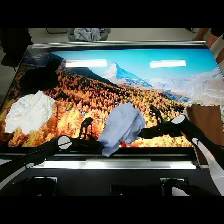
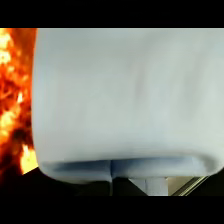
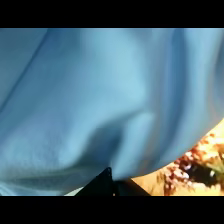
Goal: Fold the shirts.
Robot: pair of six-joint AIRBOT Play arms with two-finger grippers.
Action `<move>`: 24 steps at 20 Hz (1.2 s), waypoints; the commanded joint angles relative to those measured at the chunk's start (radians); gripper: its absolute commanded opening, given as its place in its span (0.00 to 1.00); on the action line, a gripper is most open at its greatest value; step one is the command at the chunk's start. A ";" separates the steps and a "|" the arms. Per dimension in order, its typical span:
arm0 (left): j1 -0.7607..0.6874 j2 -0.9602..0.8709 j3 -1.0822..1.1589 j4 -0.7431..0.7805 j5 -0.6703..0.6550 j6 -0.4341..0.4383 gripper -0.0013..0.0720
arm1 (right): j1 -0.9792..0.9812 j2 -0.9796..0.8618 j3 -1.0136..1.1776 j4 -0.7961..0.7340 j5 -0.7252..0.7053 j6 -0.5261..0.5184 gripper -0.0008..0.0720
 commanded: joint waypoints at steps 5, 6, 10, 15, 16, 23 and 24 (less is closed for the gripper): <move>0.289 0.268 0.239 0.174 -0.079 0.034 0.06 | -0.143 0.212 0.379 -0.230 0.212 -0.074 0.06; 0.364 0.326 0.328 0.174 -0.079 0.034 0.06 | -0.175 0.277 0.481 -0.238 0.209 -0.089 0.06; 0.590 0.486 0.747 0.174 -0.078 0.034 0.06 | -0.230 0.542 0.851 -0.295 0.024 -0.088 0.06; 0.629 0.543 0.995 0.196 -0.079 0.029 0.06 | -0.230 0.729 0.919 -0.383 0.004 -0.003 0.06; 0.629 0.552 1.001 0.196 -0.079 0.007 0.06 | -0.230 0.741 0.919 -0.410 0.041 0.042 0.06; 0.628 0.553 1.003 0.171 -0.095 -0.022 0.06 | -0.230 0.745 0.919 -0.409 -0.040 0.052 0.06; 0.629 0.532 1.002 0.172 -0.113 -0.021 0.06 | -0.230 0.715 0.919 -0.409 -0.035 0.068 0.06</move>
